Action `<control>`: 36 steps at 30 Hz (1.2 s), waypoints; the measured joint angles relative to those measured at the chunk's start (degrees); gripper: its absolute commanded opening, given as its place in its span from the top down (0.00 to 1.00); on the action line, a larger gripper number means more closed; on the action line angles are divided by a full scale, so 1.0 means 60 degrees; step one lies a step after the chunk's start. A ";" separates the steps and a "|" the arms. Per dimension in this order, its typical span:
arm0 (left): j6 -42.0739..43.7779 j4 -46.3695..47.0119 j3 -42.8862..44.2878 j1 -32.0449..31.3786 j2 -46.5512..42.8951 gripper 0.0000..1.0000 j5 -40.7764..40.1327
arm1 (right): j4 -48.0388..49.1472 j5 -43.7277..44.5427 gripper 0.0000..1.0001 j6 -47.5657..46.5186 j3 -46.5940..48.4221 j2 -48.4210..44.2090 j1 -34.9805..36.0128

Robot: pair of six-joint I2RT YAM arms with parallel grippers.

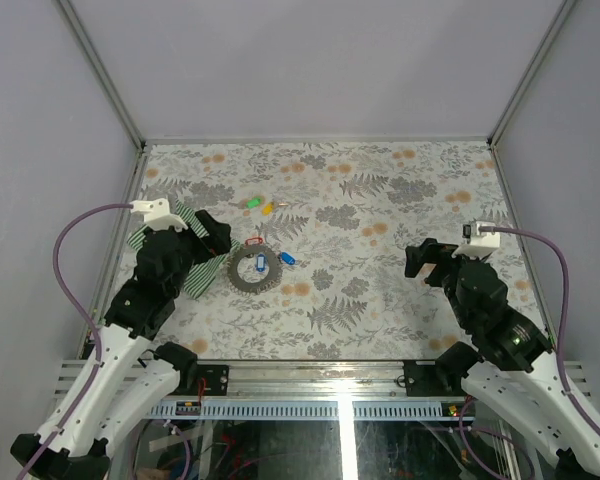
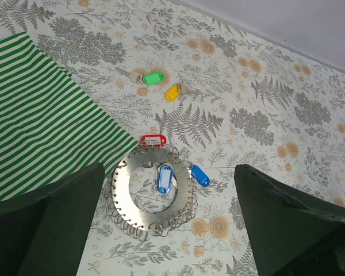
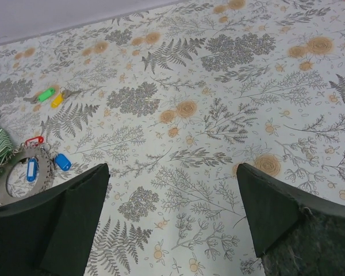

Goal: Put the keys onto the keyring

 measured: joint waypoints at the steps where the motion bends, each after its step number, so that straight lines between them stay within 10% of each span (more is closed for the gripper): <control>1: 0.0000 0.0000 0.0000 0.0000 0.0000 0.00 -0.0033 | 0.0044 -0.0004 0.01 -0.0076 -0.0025 0.0000 0.0000; 11: 0.0109 0.0004 -0.0004 0.0000 0.0521 0.00 -0.0004 | 0.0160 -0.0648 0.01 -0.0670 0.0361 0.1322 0.0000; 19: -0.0211 -0.0044 0.0029 0.0361 0.2954 0.00 0.1392 | 0.1359 -0.3708 0.26 -0.0353 0.1417 0.5486 0.0011; 36: -0.0266 -0.0004 -0.0379 0.1643 0.4452 0.04 0.3563 | 0.6196 -0.6874 0.44 0.3089 0.2550 1.2276 0.1508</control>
